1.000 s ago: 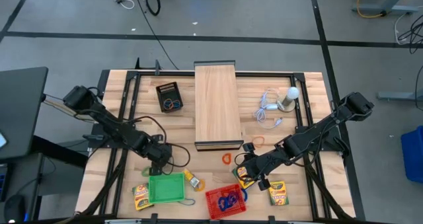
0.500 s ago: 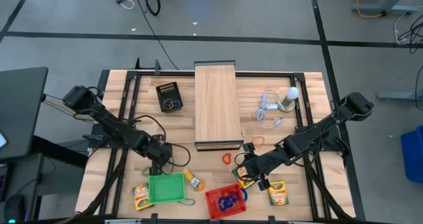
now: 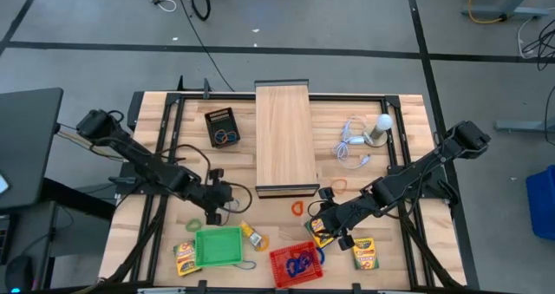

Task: Pick & Place Office Desk Supplies
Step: Put the blue rubber band into the black basket

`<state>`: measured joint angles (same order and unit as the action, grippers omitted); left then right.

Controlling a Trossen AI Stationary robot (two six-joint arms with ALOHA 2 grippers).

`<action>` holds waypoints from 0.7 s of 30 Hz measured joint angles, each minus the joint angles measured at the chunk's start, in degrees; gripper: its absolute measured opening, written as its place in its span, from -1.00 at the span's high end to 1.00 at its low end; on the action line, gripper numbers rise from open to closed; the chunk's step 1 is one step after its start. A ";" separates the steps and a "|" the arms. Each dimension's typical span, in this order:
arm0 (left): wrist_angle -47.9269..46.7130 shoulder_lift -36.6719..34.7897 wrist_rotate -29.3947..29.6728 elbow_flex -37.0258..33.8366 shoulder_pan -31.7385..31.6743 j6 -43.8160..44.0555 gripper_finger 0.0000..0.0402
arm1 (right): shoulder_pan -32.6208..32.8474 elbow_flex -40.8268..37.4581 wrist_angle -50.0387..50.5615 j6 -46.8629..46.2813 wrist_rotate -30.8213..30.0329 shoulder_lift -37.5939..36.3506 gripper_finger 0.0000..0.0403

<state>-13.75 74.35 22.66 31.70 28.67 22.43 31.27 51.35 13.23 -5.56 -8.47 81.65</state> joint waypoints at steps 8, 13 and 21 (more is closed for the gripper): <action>15.91 -0.14 1.97 -3.02 -2.59 -6.78 1.00 | 0.00 0.00 -0.63 -0.01 0.00 0.00 0.12; 36.58 -0.33 -2.51 -10.14 -5.83 -12.53 1.00 | 0.00 0.00 -0.63 -0.02 0.00 0.00 0.12; 60.21 -1.86 -4.66 -22.25 -12.76 -14.75 1.00 | 0.00 0.00 -0.61 -0.05 0.00 0.02 0.12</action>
<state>46.46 72.48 18.00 9.45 15.91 7.67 31.27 51.35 12.62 -5.61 -8.47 81.66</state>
